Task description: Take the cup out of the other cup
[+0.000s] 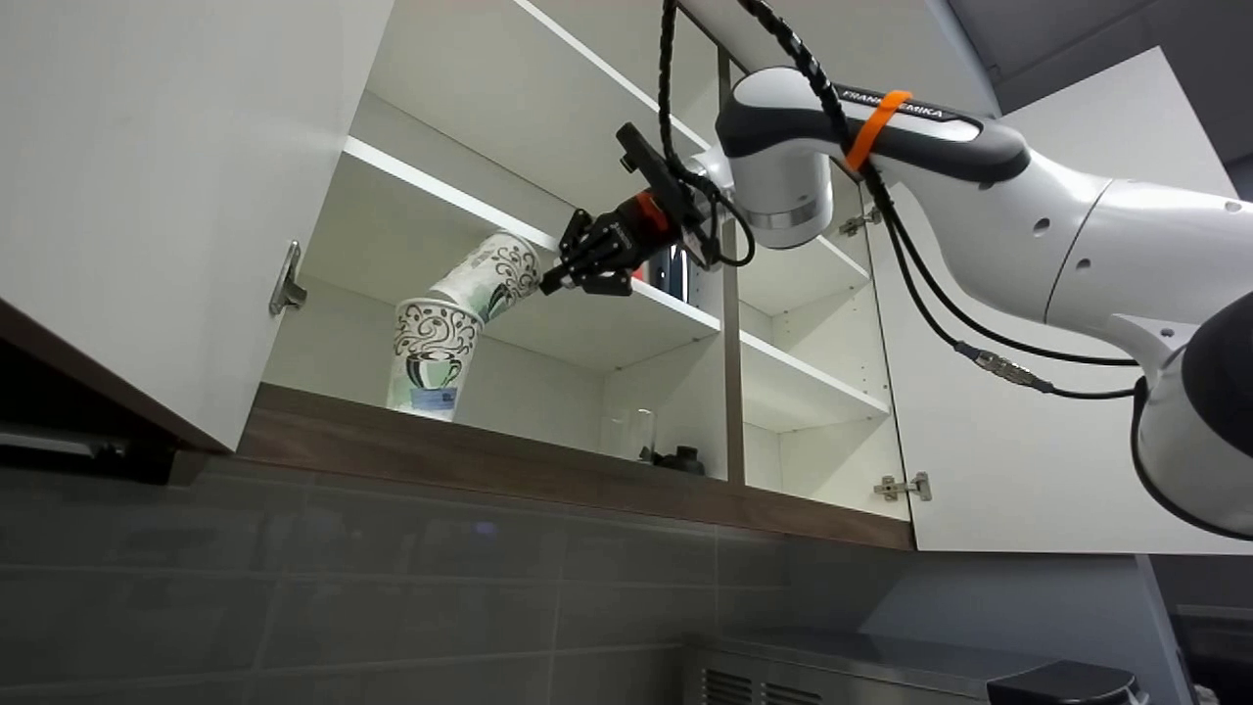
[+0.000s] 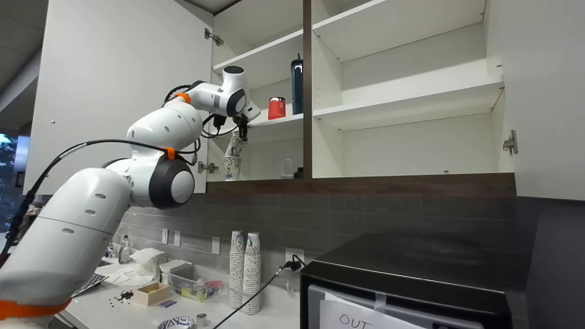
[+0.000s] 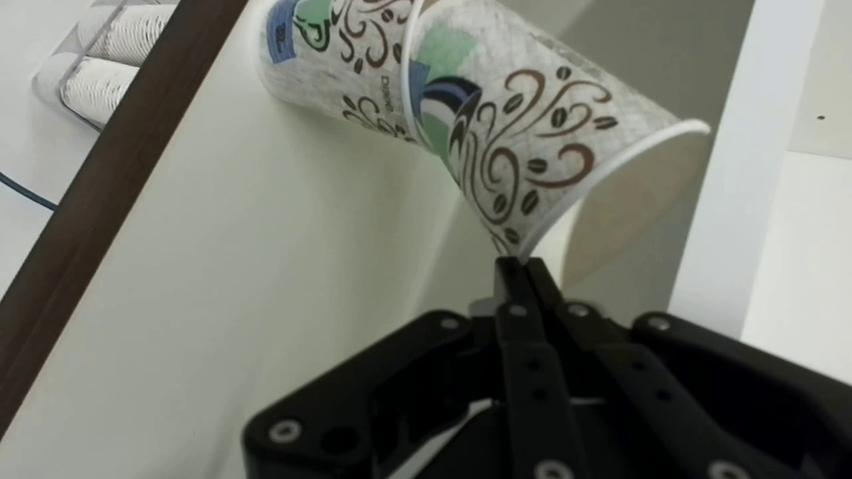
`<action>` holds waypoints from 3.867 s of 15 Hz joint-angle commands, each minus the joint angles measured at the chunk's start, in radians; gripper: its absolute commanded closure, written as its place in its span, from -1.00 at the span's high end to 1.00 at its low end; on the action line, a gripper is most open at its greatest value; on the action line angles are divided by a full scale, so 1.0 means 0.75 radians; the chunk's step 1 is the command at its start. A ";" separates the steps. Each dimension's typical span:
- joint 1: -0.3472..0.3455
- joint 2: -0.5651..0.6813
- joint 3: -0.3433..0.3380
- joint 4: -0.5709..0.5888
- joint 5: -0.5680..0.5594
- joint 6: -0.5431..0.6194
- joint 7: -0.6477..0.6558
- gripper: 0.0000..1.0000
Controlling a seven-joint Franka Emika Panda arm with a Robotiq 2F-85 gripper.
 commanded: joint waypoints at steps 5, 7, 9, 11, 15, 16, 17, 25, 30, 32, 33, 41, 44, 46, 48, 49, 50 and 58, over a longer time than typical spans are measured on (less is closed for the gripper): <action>-0.029 0.037 -0.002 -0.021 0.020 -0.092 0.048 -0.99; -0.036 0.036 0.003 -0.013 0.036 -0.081 0.052 -0.99; -0.049 0.035 0.008 -0.012 0.065 -0.076 0.061 -0.99; -0.072 0.039 0.017 -0.014 0.123 -0.071 0.069 -0.99; -0.124 0.048 0.031 -0.022 0.255 -0.056 0.085 -0.99; -0.137 0.051 0.030 -0.029 0.283 -0.057 0.091 -0.99; -0.151 0.053 0.032 -0.035 0.314 -0.062 0.097 -0.99; -0.263 0.060 0.053 -0.075 0.586 -0.128 0.088 -0.99; -0.312 0.058 0.052 -0.090 0.687 -0.196 0.076 -0.99; -0.311 0.052 0.042 -0.095 0.677 -0.213 0.071 -0.99; -0.306 0.047 0.034 -0.098 0.653 -0.217 0.055 -0.99; -0.298 0.006 -0.011 -0.114 0.547 -0.194 -0.069 -0.99; -0.304 -0.007 -0.030 -0.115 0.539 -0.190 -0.083 -0.99; -0.301 -0.016 -0.045 -0.116 0.524 -0.185 -0.096 -0.99; -0.287 -0.028 -0.066 -0.120 0.479 -0.170 -0.114 -0.99; -0.277 -0.033 -0.078 -0.121 0.445 -0.164 -0.127 -0.99; -0.262 -0.039 -0.088 -0.121 0.403 -0.160 -0.155 -0.99; -0.105 -0.094 -0.149 -0.165 -0.023 -0.083 -0.375 -0.99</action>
